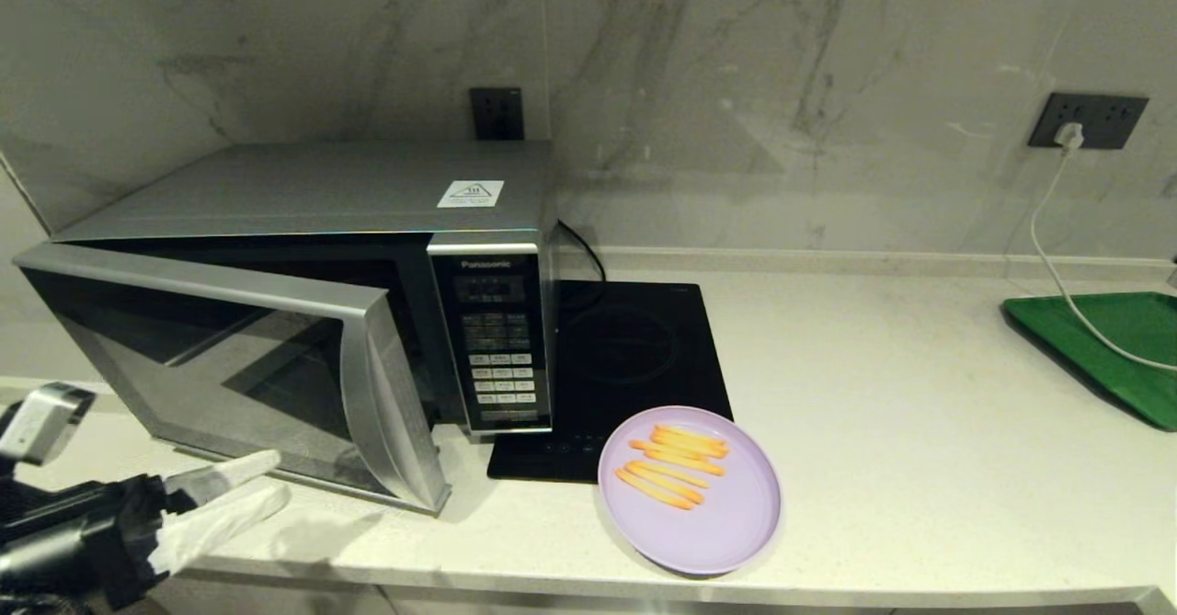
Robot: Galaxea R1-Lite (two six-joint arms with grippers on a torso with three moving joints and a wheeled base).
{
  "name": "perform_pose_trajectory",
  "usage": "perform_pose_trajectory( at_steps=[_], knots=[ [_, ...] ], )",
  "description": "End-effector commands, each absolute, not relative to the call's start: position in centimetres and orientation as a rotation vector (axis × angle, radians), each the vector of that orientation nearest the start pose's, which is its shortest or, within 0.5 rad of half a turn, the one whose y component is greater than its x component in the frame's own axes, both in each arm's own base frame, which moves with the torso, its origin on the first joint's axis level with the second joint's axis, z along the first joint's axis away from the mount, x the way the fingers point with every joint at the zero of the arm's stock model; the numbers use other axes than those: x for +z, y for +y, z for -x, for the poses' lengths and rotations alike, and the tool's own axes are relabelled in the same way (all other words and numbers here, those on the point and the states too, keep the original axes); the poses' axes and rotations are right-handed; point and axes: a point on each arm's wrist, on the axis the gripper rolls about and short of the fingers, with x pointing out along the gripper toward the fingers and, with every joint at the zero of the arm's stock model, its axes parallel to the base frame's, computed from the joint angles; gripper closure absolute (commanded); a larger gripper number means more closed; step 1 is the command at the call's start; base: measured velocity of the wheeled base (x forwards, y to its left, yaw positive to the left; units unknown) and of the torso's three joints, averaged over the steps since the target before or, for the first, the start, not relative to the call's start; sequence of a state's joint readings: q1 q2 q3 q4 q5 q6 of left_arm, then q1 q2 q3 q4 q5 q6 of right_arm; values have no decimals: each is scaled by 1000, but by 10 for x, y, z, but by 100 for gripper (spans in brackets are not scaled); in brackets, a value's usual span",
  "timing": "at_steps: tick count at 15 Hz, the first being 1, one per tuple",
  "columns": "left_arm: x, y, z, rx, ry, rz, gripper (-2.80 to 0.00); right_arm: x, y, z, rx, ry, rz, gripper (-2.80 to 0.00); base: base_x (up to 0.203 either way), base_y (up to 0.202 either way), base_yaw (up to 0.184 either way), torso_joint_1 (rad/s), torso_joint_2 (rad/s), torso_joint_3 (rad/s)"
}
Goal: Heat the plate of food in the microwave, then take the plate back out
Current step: Open the microwave oven
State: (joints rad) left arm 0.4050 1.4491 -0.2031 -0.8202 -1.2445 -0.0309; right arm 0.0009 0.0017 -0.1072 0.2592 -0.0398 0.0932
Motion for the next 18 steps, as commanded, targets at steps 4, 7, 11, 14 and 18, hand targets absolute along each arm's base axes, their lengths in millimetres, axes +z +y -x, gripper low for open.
perform_pose_trajectory(
  at_steps=[4, 7, 11, 14, 18],
  knots=[
    [164, 34, -100, -553, 120, 143, -280, 78, -1, 33, -45, 153, -90, 0, 0, 0, 0, 0, 0, 0],
    [232, 33, -95, -417, 137, 148, 0, 78, -1, 33, -45, 153, -90, 0, 0, 0, 0, 0, 0, 0],
    [320, 17, -64, -258, 122, 120, 0, 78, -1, 33, -45, 153, -90, 0, 0, 0, 0, 0, 0, 0],
    [350, 12, -64, -61, 129, 20, 0, 78, -1, 33, -45, 153, -90, 0, 0, 0, 0, 0, 0, 0],
    [349, 2, -100, 137, 229, -138, 0, 78, -1, 33, -45, 153, -90, 0, 0, 0, 0, 0, 0, 0]
  ],
)
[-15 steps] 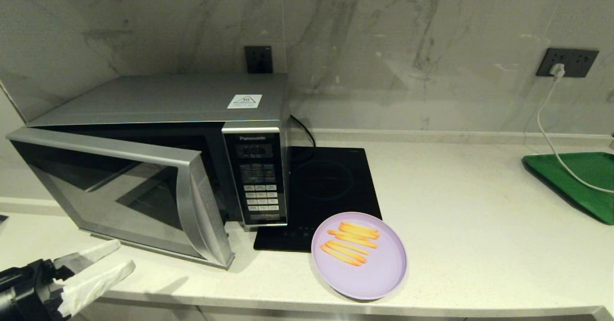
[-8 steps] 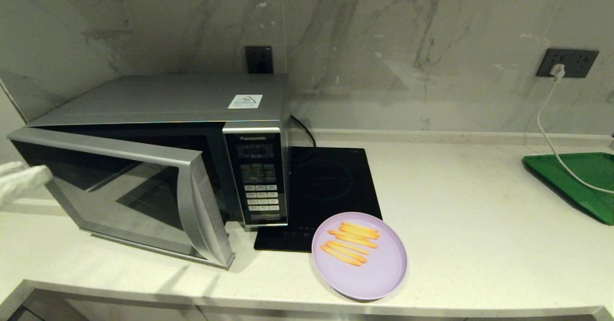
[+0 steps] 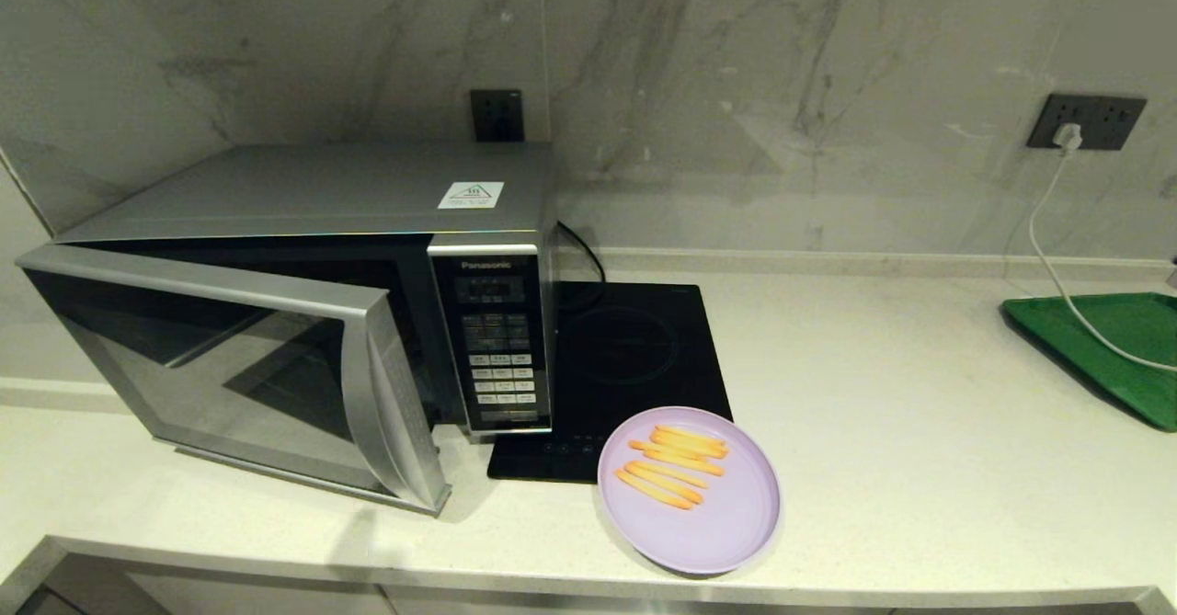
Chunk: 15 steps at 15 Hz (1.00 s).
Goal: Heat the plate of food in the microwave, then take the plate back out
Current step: Open the microwave oven
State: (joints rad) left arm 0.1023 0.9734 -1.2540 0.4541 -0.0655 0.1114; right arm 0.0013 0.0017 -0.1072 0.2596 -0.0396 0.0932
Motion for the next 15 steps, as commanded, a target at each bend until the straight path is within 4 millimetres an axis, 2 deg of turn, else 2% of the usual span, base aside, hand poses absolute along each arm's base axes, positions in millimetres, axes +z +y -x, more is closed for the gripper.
perform_pose_trajectory(
  at_steps=[1, 2, 4, 6, 8, 15],
  knots=[
    [349, -6, -110, 138, 244, -168, 0, 78, -1, 33, -45, 153, -90, 0, 0, 0, 0, 0, 0, 0],
    [348, -14, -125, 135, 270, -192, 0, 78, -1, 33, -45, 153, -90, 0, 0, 0, 0, 0, 0, 0],
    [363, -31, -151, 96, 260, -215, 0, 78, -1, 33, -45, 153, -90, 0, 0, 0, 0, 0, 0, 0],
    [373, -52, -168, 20, 285, -240, 0, 78, -1, 33, -45, 153, -90, 0, 0, 0, 0, 0, 0, 0],
    [373, -68, -181, -25, 330, -258, 0, 78, -1, 33, -45, 153, -90, 0, 0, 0, 0, 0, 0, 0],
    [360, -84, -189, -81, 465, -287, 0, 78, -1, 33, -45, 153, -90, 0, 0, 0, 0, 0, 0, 0]
  ],
)
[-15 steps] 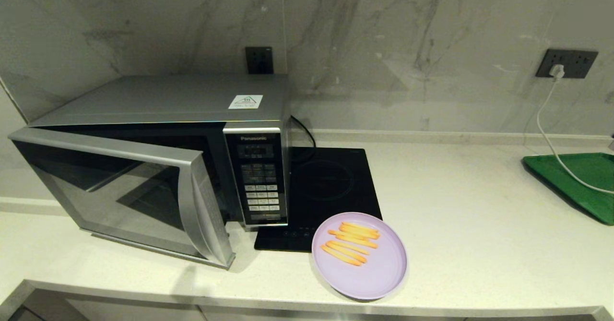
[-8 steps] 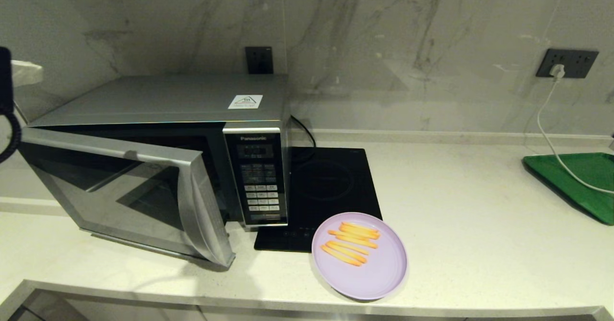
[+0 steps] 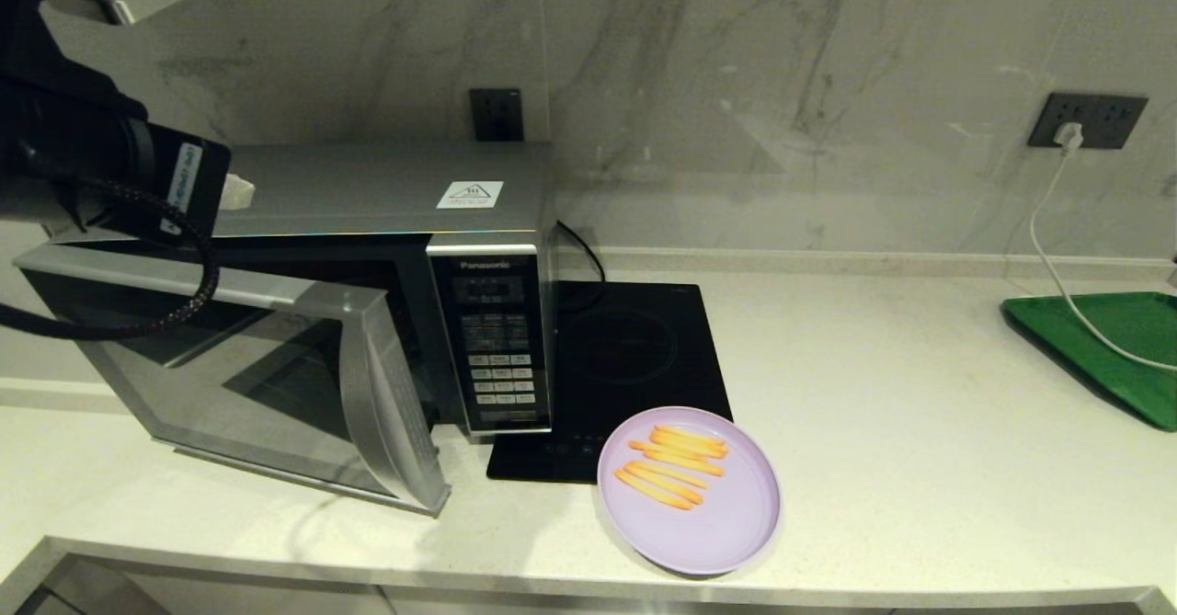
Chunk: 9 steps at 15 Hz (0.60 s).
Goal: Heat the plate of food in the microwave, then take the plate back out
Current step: Open the microwave oven
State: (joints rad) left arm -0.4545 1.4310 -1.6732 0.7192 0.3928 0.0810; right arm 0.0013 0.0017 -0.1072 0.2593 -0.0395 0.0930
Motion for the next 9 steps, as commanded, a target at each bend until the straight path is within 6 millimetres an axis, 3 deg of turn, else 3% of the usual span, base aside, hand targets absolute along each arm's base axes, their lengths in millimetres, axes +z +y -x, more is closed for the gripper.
perform_pose_trajectory(
  at_steps=[1, 9],
  knots=[
    [357, -85, -191, -82, 485, -286, 0, 78, -1, 33, -45, 153, -90, 0, 0, 0, 0, 0, 0, 0],
    [337, -103, -220, -94, 567, -301, 0, 78, -1, 33, -45, 153, -90, 0, 0, 0, 0, 0, 0, 0]
  ],
)
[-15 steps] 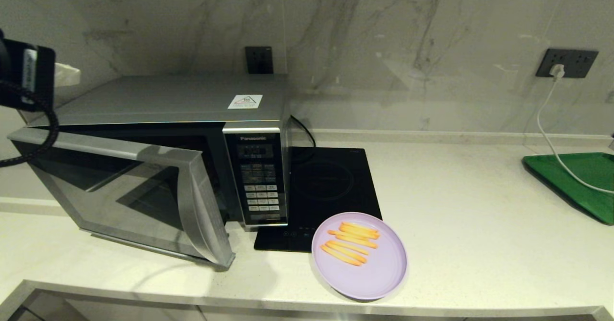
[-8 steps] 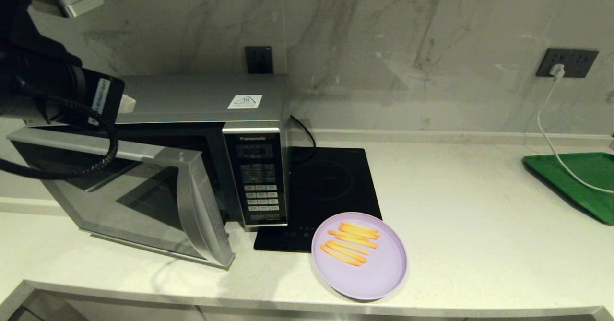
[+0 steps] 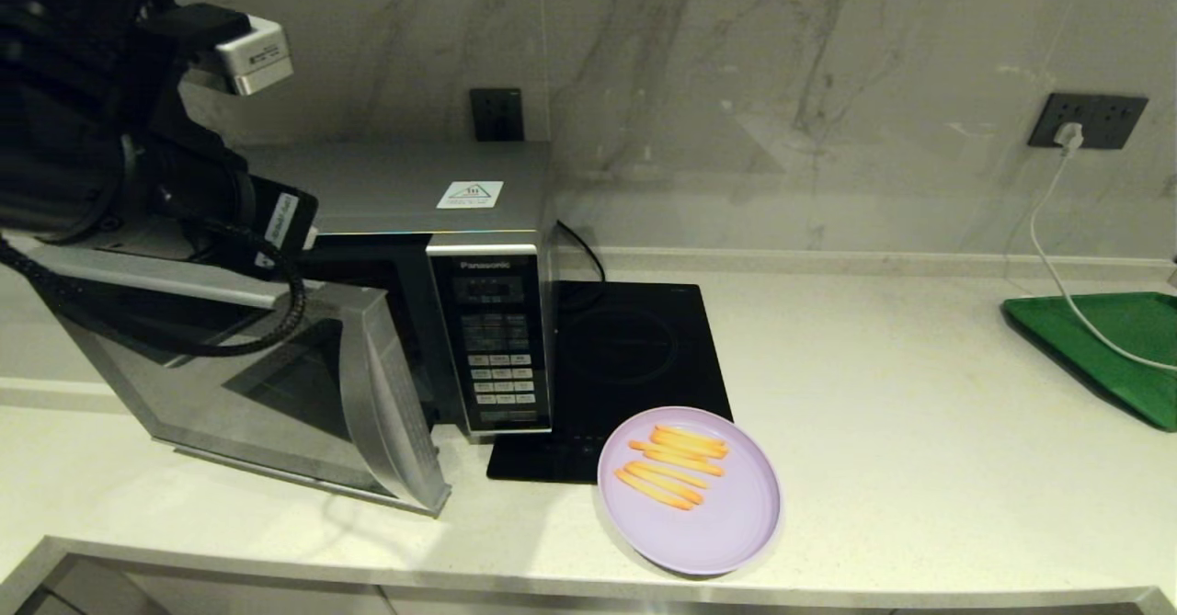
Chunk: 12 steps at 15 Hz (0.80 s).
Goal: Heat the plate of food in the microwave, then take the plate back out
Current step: Open the microwave oven
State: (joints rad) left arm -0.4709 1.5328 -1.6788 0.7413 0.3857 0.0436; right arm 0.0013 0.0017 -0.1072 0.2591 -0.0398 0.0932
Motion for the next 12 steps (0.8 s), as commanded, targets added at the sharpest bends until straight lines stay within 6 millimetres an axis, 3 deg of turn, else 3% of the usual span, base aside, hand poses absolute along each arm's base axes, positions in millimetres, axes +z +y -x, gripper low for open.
perform_pose_trajectory(
  at_steps=[1, 12],
  knots=[
    [336, -104, -222, -95, 572, -302, 0, 78, -1, 33, -45, 153, -90, 0, 0, 0, 0, 0, 0, 0],
    [312, -110, -246, -47, 666, -195, 0, 78, -1, 33, -45, 153, -90, 0, 0, 0, 0, 0, 0, 0]
  ],
)
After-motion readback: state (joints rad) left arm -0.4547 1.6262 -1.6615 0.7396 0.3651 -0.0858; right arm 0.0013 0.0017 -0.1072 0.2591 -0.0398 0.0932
